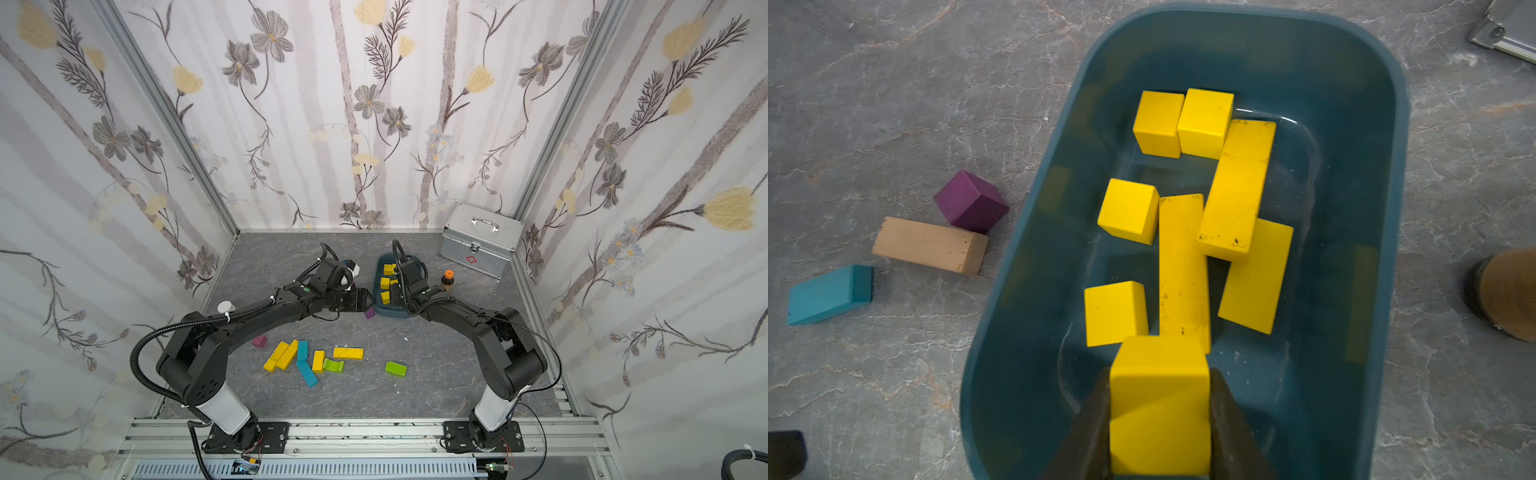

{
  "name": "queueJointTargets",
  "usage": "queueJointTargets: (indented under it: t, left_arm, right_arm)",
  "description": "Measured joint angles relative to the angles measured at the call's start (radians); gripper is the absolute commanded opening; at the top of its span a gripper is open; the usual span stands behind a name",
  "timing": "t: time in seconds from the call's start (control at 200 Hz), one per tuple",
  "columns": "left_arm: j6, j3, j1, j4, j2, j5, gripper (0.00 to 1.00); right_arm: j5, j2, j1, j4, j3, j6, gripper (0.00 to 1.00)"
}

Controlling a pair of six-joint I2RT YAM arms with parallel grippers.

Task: Pick out the yellow building blocks
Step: Place the building block in the storage box.

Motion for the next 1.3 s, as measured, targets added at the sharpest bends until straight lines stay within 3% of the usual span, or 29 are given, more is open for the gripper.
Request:
queueJointTargets:
  t: [0.769, 1.299]
  left_arm:
    - [0.024, 0.043, -0.037, 0.012, 0.074, 0.042, 0.77]
    - [0.024, 0.037, -0.051, 0.024, 0.074, 0.041, 0.77]
  right_arm:
    - [0.011, 0.050, -0.038, 0.003, -0.020, 0.018, 0.29]
    - [0.021, 0.009, -0.039, 0.011, -0.037, 0.019, 0.42]
